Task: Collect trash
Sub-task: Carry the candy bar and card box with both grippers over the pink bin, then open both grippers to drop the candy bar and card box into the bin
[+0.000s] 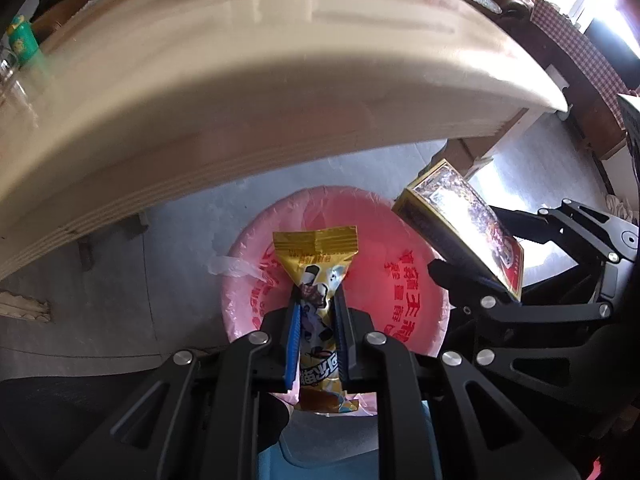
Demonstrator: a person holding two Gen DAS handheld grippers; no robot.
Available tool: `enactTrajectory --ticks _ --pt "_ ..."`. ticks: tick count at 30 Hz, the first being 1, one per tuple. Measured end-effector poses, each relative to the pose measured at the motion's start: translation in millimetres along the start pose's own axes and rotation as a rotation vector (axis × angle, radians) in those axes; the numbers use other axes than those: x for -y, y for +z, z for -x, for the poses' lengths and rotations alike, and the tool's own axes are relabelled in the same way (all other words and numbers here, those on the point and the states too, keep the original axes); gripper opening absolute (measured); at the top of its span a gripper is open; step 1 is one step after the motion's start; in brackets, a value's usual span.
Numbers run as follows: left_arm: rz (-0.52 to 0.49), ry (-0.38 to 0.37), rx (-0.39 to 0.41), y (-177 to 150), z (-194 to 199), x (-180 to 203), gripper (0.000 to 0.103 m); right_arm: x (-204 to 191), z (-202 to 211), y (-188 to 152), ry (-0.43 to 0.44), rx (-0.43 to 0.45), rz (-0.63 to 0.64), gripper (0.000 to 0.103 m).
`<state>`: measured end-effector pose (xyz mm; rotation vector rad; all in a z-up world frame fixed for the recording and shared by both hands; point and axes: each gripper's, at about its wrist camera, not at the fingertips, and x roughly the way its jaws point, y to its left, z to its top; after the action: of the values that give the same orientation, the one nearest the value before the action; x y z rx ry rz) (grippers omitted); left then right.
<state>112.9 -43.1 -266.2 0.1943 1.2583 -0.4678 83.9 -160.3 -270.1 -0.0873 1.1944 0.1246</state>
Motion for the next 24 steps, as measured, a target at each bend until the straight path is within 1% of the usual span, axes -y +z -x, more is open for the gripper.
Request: enactTrajectory --ticks 5,12,24 --pt "0.009 -0.025 -0.049 -0.2 -23.3 -5.0 0.015 -1.3 -22.5 -4.0 0.007 -0.05 -0.011 0.061" --pt "0.027 -0.059 -0.096 -1.3 -49.1 -12.7 0.015 1.2 -41.1 -6.1 0.005 -0.094 -0.011 0.061" --pt "0.057 -0.05 -0.174 -7.8 -85.6 -17.9 0.016 -5.8 -67.3 -6.5 0.025 -0.154 0.026 0.062"
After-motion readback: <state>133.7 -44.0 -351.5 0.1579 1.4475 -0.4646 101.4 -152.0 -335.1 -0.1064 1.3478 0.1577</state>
